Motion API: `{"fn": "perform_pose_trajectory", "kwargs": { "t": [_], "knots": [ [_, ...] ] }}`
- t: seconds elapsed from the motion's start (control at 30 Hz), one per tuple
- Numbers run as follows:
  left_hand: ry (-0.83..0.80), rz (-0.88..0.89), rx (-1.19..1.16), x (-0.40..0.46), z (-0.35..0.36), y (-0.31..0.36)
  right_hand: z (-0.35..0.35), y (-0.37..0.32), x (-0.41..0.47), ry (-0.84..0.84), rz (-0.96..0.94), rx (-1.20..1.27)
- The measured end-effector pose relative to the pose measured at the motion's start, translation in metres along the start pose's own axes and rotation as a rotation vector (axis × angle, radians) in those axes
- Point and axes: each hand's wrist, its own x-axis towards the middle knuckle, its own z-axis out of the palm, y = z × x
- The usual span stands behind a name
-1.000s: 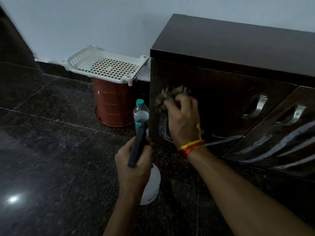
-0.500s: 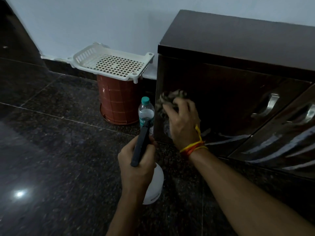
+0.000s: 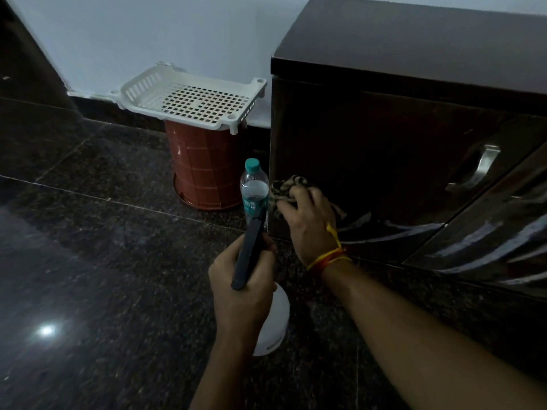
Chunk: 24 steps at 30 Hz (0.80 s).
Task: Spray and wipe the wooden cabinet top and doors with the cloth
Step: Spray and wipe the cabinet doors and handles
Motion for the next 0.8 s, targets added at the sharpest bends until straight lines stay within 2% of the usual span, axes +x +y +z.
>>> {"fn": "perform_pose_trajectory", "kwargs": {
  "t": [0.07,0.17,0.27,0.37,0.5,0.57,0.73,0.8],
  "knots": [
    [0.01,-0.022,0.008,0.0,-0.002,-0.004,-0.009,0.0,0.01,0.015,0.012,0.033],
    [0.01,-0.033,0.019,-0.001,-0.001,-0.007,-0.019,0.001,0.024,0.155,0.063,0.069],
    [0.021,-0.03,-0.003,0.001,0.001,-0.006,-0.004,0.001,0.018,0.187,0.016,0.021],
    [0.019,-0.005,-0.007,0.002,0.001,-0.006,0.026,0.001,-0.011,0.104,-0.075,-0.059],
    [0.019,0.013,0.022,-0.001,-0.002,-0.012,0.052,-0.005,-0.049,-0.148,-0.13,-0.142],
    [0.025,0.007,0.03,-0.002,-0.005,-0.016,0.05,-0.003,-0.048,-0.176,-0.174,-0.14],
    [0.022,-0.01,0.031,-0.002,-0.002,-0.019,0.034,0.002,-0.028,0.048,-0.146,-0.069],
    [0.014,-0.006,0.032,-0.001,0.002,-0.019,0.041,0.001,-0.028,0.042,-0.184,-0.116]
  ]
}}
